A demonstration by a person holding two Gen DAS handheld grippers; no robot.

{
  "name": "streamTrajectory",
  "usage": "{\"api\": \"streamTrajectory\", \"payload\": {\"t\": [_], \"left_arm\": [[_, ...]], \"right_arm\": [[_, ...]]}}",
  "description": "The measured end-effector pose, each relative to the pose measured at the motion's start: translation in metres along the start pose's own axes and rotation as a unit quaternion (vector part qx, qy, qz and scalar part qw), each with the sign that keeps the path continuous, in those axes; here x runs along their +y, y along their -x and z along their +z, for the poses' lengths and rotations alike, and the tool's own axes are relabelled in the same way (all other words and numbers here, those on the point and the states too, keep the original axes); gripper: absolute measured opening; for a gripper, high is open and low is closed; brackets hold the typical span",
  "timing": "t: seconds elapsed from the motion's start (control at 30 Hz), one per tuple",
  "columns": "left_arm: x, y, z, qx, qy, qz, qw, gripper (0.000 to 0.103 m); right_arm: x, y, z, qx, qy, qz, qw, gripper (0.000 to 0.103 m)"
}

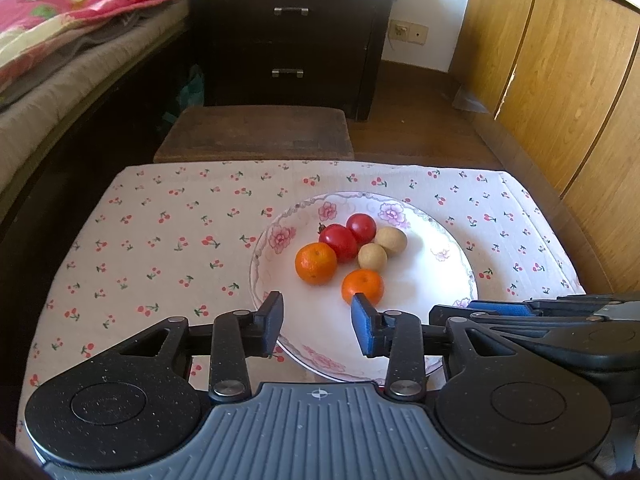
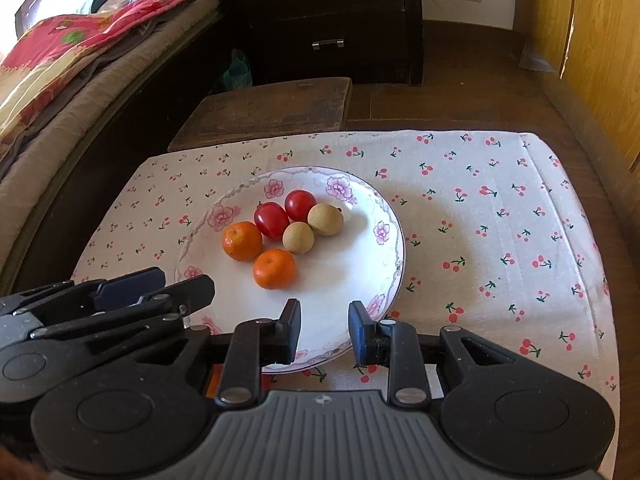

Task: Organize fruits
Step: 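Lower both fruits into the white bowl and open both tools, then move both open tools back toward the remaining loose fruit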

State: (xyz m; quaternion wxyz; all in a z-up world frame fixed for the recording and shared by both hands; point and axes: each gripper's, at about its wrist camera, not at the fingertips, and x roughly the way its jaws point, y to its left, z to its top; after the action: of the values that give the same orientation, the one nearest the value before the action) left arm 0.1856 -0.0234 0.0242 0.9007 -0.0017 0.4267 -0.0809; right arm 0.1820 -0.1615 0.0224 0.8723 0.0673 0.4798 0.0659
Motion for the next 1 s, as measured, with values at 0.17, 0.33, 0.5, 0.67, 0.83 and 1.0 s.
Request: {"api": "streamTrajectory", "payload": {"t": [0.17, 0.33, 0.5, 0.67, 0.83, 1.0], "left_arm": [[-0.002, 0.005, -0.002, -0.006, -0.012, 0.008, 0.9999, 0.047], [-0.003, 0.012, -0.006, -0.012, -0.023, 0.015, 0.9996, 0.047], [-0.003, 0.023, -0.013, -0.017, -0.034, 0.019, 0.9991, 0.047], [-0.004, 0.033, -0.021, -0.023, -0.048, 0.03, 0.9981, 0.047], [-0.003, 0.04, -0.028, -0.025, -0.053, 0.037, 0.9976, 0.047], [-0.001, 0.046, -0.034, -0.027, -0.056, 0.042, 0.9972, 0.046]], "right_arm": [[0.004, 0.004, -0.003, -0.001, 0.005, -0.003, 1.0, 0.028], [0.008, 0.01, -0.007, -0.003, 0.015, -0.004, 1.0, 0.028], [0.013, 0.017, -0.015, -0.002, 0.023, -0.004, 1.0, 0.028], [0.018, 0.024, -0.023, -0.001, 0.034, -0.003, 0.999, 0.028], [0.025, 0.028, -0.032, 0.001, 0.044, 0.001, 0.999, 0.028], [0.028, 0.03, -0.037, 0.001, 0.044, 0.004, 0.999, 0.028]]}}
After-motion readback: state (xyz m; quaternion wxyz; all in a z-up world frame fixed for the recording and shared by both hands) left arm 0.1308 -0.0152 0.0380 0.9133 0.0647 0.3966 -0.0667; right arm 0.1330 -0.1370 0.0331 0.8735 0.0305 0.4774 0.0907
